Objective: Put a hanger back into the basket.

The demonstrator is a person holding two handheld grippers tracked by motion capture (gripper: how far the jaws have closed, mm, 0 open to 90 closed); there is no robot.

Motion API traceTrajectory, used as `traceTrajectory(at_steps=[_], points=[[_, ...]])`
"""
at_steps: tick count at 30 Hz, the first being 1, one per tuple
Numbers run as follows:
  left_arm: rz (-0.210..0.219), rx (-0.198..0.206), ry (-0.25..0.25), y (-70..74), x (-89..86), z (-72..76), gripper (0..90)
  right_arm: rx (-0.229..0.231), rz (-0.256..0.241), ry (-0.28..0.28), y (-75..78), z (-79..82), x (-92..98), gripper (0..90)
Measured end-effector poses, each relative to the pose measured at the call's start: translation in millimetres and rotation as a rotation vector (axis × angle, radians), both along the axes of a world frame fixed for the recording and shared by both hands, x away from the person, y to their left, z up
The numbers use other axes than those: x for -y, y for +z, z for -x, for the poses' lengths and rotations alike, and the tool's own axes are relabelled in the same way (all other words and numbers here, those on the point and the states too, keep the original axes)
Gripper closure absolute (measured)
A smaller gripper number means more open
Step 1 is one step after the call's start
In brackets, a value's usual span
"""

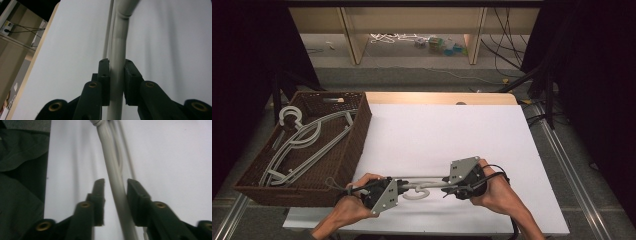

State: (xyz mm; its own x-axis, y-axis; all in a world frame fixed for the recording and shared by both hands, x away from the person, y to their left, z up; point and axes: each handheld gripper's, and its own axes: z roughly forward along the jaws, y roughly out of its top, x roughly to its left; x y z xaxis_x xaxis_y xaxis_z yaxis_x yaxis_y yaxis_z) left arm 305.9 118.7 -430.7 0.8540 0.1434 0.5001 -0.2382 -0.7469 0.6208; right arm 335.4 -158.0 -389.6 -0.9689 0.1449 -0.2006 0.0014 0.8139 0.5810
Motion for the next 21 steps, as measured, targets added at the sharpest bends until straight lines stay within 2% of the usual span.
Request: traceTrajectory(at_steps=[1,2,3,4,6,7,8,9,10,12,13,15,21], points=[[0.017,-0.008,0.004,1.8,0.1,0.3,79.2,0.007,-0.007,-0.007,0.8,-0.6,0.8,64.7],[0.033,-0.034,0.011,2.6,0.3,0.4,79.3,0.008,-0.019,-0.015,1.2,-0.8,1.4,63.0],[0.04,-0.045,0.019,2.4,0.4,0.2,79.3,0.009,-0.03,-0.028,1.7,-1.1,1.8,57.3],[0.028,-0.037,0.031,3.5,-0.6,-0.7,79.3,0.013,-0.048,-0.059,2.4,-0.6,1.7,52.3],[0.063,-0.08,0.032,2.8,-2.1,-3.4,79.3,0.015,-0.095,-0.124,5.1,-1.9,2.1,43.2],[0.084,-0.102,0.061,4.0,-4.3,-4.7,79.3,0.011,-0.119,-0.164,6.9,-2.0,2.6,39.1],[0.094,-0.102,0.068,5.1,-5.4,-6.1,79.2,0.018,-0.148,-0.204,9.0,-3.3,4.1,34.3],[0.109,-0.127,0.065,6.4,-6.5,-7.9,79.3,0.026,-0.163,-0.237,9.8,-3.6,4.9,31.9],[0.13,-0.144,0.129,8.0,-9.9,-7.1,79.2,0.022,-0.183,-0.267,11.1,-3.7,6.1,30.8],[0.16,-0.166,0.162,11.4,-15.3,-10.4,79.2,0.049,-0.233,-0.315,12.2,-3.5,8.5,27.9],[0.177,-0.181,0.176,12.7,-17.6,-11.8,79.2,0.055,-0.266,-0.346,12.6,-3.9,10.4,24.7],[0.196,-0.196,0.2,14.7,-21.6,-14.1,79.2,0.063,-0.316,-0.397,13.9,-3.3,13.9,23.6],[0.239,-0.24,0.258,22.0,-33.5,-19.0,79.2,0.103,-0.464,-0.468,15.4,3.8,27.9,21.2]])
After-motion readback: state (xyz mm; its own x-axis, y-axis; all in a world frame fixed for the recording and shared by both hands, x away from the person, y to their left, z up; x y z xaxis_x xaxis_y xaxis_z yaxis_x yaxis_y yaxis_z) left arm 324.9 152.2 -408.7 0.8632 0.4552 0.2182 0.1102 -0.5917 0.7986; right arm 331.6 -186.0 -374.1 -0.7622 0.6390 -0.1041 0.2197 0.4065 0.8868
